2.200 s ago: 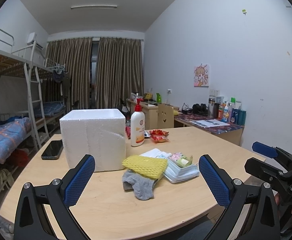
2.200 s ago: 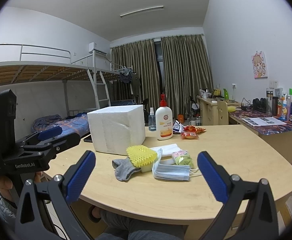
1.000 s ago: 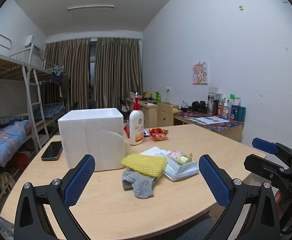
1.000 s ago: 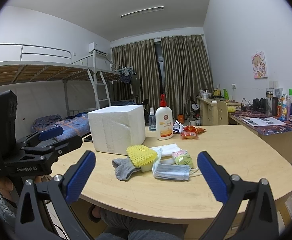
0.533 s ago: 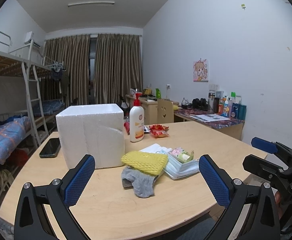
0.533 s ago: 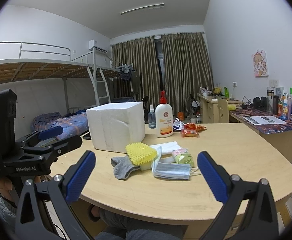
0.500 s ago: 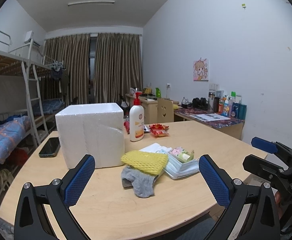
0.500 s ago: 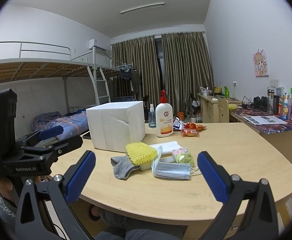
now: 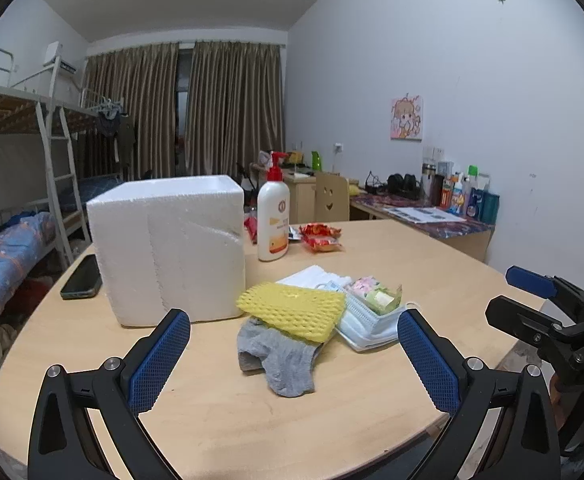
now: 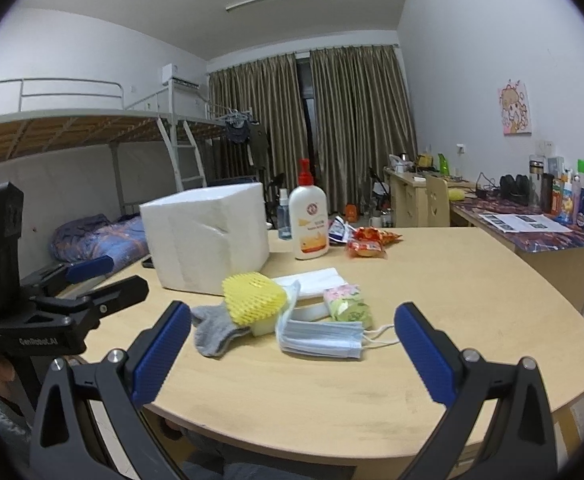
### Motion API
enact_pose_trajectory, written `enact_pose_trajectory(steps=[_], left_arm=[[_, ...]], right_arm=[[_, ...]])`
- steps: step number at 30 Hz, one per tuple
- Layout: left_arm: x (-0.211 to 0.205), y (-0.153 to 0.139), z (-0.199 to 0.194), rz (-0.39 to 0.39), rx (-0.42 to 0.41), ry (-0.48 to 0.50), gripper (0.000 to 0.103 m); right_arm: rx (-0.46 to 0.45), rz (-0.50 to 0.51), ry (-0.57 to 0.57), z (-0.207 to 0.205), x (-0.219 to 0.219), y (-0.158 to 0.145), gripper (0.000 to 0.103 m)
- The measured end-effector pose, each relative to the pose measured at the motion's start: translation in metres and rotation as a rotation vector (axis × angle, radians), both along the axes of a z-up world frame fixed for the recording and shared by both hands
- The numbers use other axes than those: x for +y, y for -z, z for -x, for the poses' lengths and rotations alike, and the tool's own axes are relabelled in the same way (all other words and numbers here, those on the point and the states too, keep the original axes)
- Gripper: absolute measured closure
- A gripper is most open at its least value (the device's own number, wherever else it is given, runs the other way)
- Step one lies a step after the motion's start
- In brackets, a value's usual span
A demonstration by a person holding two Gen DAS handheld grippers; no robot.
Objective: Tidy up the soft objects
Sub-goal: 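Move left tool toward grey sock while right tool approaches blue face mask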
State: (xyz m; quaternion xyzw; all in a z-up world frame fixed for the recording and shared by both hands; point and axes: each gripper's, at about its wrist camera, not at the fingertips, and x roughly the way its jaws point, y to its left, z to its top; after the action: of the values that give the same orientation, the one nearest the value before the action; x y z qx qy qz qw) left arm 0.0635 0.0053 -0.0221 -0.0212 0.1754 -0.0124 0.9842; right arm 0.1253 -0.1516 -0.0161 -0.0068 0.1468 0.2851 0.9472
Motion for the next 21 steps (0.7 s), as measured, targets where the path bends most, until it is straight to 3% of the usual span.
enact_pose_trajectory(steps=[21], left_arm=[[0.008,0.042,-0.073,0.028,0.195,0.044,0.0]], right_arm=[[0.101,0.07,-0.041,-0.044,0.009,0.019,0.0]])
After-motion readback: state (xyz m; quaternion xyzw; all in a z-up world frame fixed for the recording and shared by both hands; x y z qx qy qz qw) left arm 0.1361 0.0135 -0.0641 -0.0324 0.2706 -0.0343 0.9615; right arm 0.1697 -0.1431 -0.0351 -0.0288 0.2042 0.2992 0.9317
